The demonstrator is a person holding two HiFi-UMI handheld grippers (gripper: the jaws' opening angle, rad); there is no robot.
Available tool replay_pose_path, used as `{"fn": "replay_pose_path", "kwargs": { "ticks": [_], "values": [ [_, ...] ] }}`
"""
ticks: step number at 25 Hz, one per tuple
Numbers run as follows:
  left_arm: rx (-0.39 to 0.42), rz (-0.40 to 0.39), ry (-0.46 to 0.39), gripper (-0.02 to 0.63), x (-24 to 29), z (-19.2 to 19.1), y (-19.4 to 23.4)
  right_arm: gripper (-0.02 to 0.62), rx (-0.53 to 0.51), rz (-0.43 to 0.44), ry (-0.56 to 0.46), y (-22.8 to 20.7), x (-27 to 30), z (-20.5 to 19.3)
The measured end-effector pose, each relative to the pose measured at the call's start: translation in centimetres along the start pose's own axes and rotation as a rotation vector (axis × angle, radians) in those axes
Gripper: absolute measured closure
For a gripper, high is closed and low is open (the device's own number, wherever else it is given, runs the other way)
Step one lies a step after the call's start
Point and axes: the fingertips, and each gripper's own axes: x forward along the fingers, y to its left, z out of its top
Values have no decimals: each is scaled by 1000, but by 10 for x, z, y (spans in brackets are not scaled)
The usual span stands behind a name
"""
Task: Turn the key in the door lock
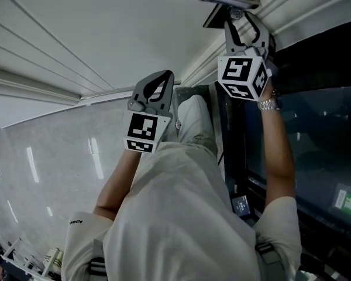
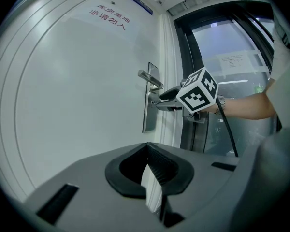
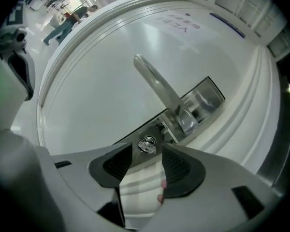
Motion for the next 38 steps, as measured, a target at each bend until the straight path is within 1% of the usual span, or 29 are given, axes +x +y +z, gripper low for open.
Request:
{"fn": "replay_pose_path", "kwargs": {
  "ticks": [3,7,11,12,13,14,15,17,22,26,32,35,38],
  "values": [
    [2,3,2,597,-1,-1,2,419,-123,-17,10,2,5,-2],
    [1,13,3,597,-3,-2,7,419,-282,-17,26,6,12,-2],
    [0,23,0,597,-7,-1,9,422,-383,-30,39,9,18,-4],
    [-1,25,-1,597,-8,-1,10,436,-404,-48,35,8,18,-3],
    [-2,27,0,597,-8,-1,11,473,-424,-70,31,7,18,-2],
    [-3,28,1,597,-8,-1,12,490,-440,-88,29,6,17,-1],
    [-3,28,2,597,-9,-1,12,492,-445,-100,30,5,17,-1],
    [-5,28,5,597,-8,-2,13,495,-419,-107,36,5,18,-2],
    [-4,24,4,597,-6,-2,12,495,-289,-114,39,3,18,0],
    [-3,27,5,597,-6,-2,13,494,-239,-124,37,2,18,1],
    [-1,31,15,597,-6,-4,16,494,-132,-140,7,3,14,2],
    [-3,38,19,597,-6,-6,20,479,-69,-134,-1,4,7,-1],
    [-2,42,23,597,-8,-7,21,479,-17,-158,-3,4,-4,-7]
  ]
}}
